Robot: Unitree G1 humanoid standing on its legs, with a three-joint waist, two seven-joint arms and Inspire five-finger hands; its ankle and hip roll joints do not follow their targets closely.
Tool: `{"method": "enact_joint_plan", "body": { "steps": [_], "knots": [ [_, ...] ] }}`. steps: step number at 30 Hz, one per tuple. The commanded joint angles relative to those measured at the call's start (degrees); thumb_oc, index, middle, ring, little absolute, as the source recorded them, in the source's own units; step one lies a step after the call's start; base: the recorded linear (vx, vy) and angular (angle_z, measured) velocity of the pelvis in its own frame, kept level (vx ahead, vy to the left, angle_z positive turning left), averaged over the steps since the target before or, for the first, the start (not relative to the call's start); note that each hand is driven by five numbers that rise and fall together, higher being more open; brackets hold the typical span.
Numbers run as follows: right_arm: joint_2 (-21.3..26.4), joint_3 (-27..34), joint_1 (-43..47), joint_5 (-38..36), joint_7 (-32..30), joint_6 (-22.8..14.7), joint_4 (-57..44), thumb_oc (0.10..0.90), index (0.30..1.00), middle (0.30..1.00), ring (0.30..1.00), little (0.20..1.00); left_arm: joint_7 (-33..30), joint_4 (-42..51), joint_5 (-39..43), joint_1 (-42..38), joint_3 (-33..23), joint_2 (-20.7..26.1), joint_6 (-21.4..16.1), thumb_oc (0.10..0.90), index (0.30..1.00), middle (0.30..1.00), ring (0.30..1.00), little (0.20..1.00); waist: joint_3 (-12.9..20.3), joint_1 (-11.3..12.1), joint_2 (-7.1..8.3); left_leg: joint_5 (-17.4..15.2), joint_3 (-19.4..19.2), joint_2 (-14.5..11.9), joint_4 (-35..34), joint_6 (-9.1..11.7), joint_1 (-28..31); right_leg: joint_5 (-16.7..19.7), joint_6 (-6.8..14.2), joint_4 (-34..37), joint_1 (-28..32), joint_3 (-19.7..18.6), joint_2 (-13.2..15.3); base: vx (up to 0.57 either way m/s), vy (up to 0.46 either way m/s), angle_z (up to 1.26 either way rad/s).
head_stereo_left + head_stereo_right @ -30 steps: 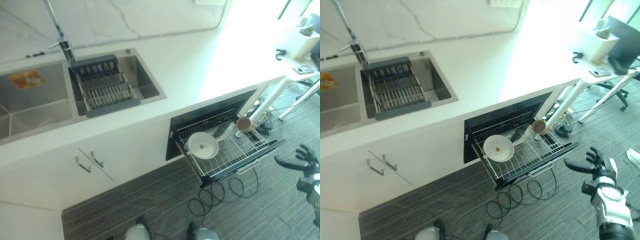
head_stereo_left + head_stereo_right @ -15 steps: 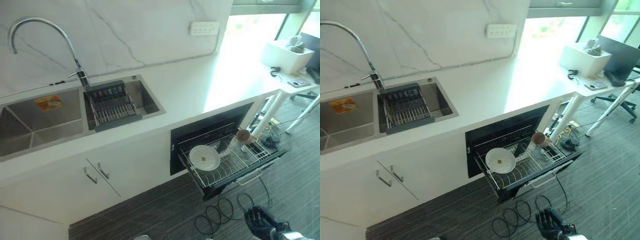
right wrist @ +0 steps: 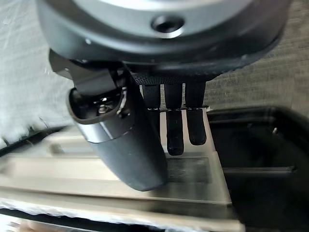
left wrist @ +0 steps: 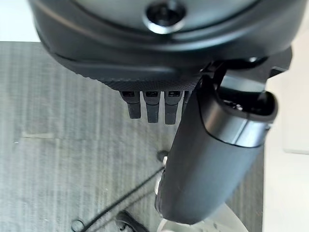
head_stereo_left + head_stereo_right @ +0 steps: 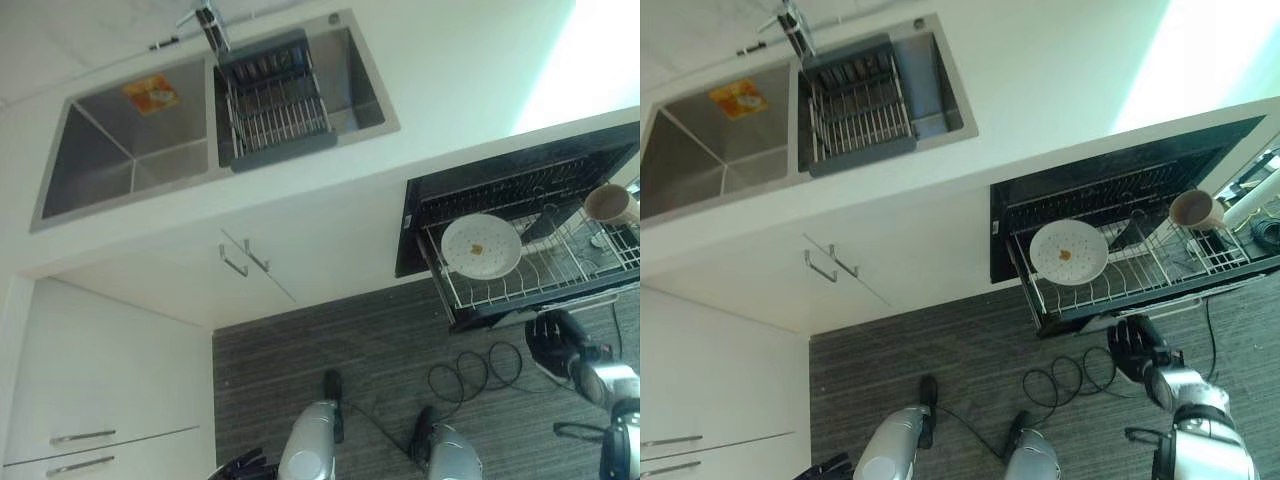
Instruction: Place the dishes in the dishwasher.
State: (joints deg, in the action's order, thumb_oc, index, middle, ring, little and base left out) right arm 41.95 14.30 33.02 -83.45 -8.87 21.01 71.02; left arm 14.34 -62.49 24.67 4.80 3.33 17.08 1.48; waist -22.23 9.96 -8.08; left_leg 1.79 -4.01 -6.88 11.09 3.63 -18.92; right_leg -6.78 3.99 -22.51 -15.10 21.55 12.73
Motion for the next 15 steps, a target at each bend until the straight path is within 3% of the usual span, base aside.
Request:
{"method": "enact_joint_plan", "body": {
  "steps": [1, 10, 13, 14, 15],
  "knots": [
    [1.7, -0.6, 9.4, -4.0, -0.1, -1.9, -1.8, 0.400, 0.300, 0.300, 0.300, 0.300, -1.2, -1.0, 4.2, 2.1, 2.5, 3.7, -0.1, 0.800, 0.900, 0.900, 0.900, 0.900, 2.2, 2.1, 0.62, -10.5, 0.9, 2.1, 6.1, 0.8, 3.3, -1.5, 3.0, 5.3, 3.8, -1.7, 0.8, 0.02, 0.036, 0.12],
    [7.8, -7.5, 24.7, -0.9, -2.9, -4.7, -2.6, 0.400, 0.300, 0.300, 0.300, 0.300, -0.3, 1.4, 5.9, 4.2, 2.6, 4.8, 0.2, 0.800, 0.900, 0.900, 0.900, 0.900, 1.2, 6.4, -1.66, -9.3, 3.8, 4.4, 6.1, 0.6, -0.3, -1.1, 3.6, 5.3, 2.3, 1.8, 3.2, 0.06, 0.048, 0.24],
    [8.2, -8.4, 26.4, -0.4, -2.7, -5.3, -2.4, 0.400, 0.300, 0.300, 0.300, 0.300, -0.2, 1.8, 5.8, 4.3, 2.6, 4.9, 0.5, 0.800, 0.900, 0.900, 0.900, 0.900, 1.2, 6.7, -1.85, -9.2, 4.1, 4.5, 6.1, 0.6, -0.5, -1.1, 3.7, 5.3, 2.3, 2.3, 3.4, 0.10, 0.009, 0.26],
    [10.8, -12.9, 34.9, 2.7, -3.4, -6.8, -2.0, 0.400, 0.300, 0.300, 0.300, 0.300, 1.1, 2.3, 5.1, 6.4, 1.8, 6.1, 1.0, 0.800, 0.900, 0.900, 0.900, 0.900, 2.0, 9.7, -1.82, -9.9, 5.2, 5.1, 6.1, 1.2, -0.9, -2.7, 4.4, 5.3, 2.9, 3.1, 3.9, 0.25, 0.014, 0.05],
    [11.0, -13.5, 35.7, 3.0, -3.6, -6.8, -1.8, 0.400, 0.300, 0.300, 0.300, 0.300, 1.1, 2.4, 5.1, 6.5, 1.6, 6.0, 1.1, 0.800, 0.900, 0.900, 0.900, 0.900, 2.0, 9.7, -1.90, -9.8, 5.3, 5.1, 6.1, 1.3, -0.9, -2.7, 4.4, 5.3, 2.9, 3.3, 3.9, 0.29, 0.042, 0.14]
  ]
}}
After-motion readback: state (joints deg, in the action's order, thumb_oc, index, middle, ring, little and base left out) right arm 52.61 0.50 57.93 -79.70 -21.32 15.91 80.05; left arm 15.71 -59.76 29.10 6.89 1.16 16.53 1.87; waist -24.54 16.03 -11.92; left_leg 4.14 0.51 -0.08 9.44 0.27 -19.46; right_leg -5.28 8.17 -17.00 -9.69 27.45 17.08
